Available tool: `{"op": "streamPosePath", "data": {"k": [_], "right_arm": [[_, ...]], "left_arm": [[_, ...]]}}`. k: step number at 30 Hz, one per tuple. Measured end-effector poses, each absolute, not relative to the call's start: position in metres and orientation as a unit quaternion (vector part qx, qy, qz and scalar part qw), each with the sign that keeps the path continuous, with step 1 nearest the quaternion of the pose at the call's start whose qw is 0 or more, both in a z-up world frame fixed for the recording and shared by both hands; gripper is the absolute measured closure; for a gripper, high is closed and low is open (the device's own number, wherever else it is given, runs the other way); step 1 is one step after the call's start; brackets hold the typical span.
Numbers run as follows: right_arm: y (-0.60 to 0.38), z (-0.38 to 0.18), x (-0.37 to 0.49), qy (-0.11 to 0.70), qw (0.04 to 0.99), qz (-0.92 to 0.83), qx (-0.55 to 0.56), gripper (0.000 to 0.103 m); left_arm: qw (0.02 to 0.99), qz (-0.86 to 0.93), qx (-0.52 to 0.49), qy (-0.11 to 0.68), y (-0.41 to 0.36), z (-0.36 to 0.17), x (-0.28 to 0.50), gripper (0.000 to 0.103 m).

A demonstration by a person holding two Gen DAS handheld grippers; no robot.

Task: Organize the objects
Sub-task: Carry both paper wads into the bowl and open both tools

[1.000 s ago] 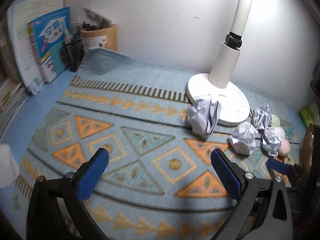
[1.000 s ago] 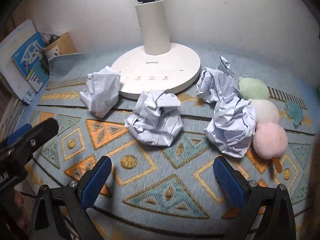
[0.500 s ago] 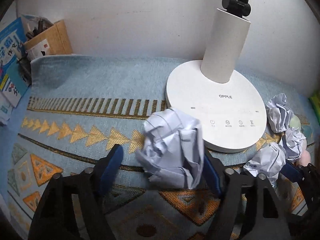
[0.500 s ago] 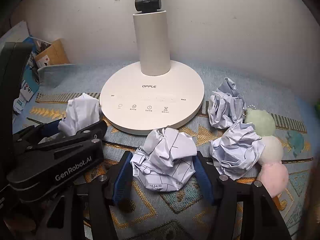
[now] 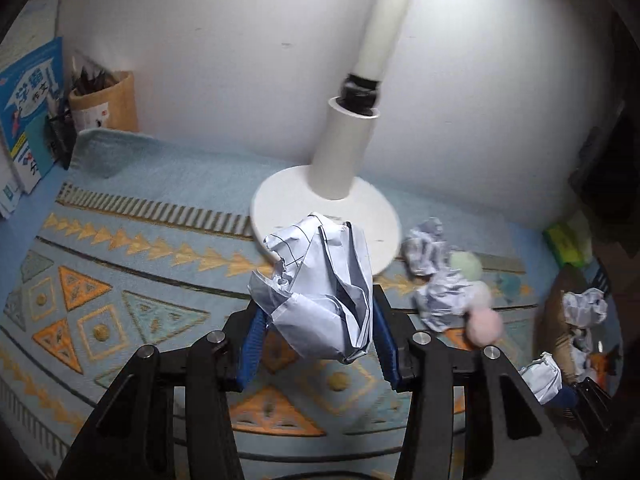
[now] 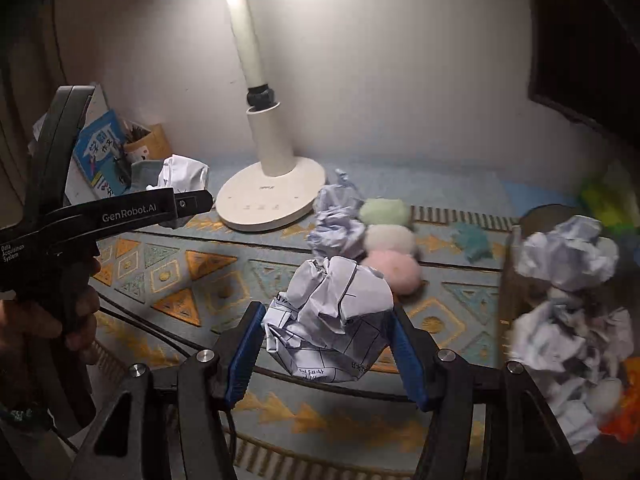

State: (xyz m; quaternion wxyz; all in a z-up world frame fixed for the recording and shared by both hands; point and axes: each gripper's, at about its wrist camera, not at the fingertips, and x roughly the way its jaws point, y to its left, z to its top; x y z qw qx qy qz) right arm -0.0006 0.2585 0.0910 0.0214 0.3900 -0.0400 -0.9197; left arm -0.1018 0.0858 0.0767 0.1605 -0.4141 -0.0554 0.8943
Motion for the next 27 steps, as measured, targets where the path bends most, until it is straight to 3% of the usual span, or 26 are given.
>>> {"op": "streamPosePath", "data": {"k": [5,10,19,21,25,27], "right_arm": [[0.336,0.126,0.054,-0.042,-0.098,-0.932,0.346,0.043],[0.405,0.133,0.088,-0.073,-0.193,-0.919,0.336,0.043],[0.439,0.118,0.109,-0.086,-0.226,-0.905,0.351,0.043],[0.442,0.118,0.107,-0.086,-0.230,-0.905,0.347,0.042],[0.445,0.118,0.102,-0.084,-0.247,-0.902,0.344,0.028],[0.446,0.118,0.099,-0.089,-0.259,-0.901,0.336,0.019]], "left_arm": [[0.300,0.877,-0.373,-0.034,0.183,0.123,-0.066,0.058],[0.415,0.831,-0.370,0.001,0.278,0.130,-0.028,0.058],[0.444,0.774,-0.446,0.067,0.339,0.084,0.008,0.057],[0.438,0.777,-0.444,0.081,0.340,0.084,0.009,0.049],[0.434,0.790,-0.429,0.062,0.326,0.092,0.003,0.006],[0.436,0.799,-0.413,0.038,0.315,0.103,0.002,0.001]]}}
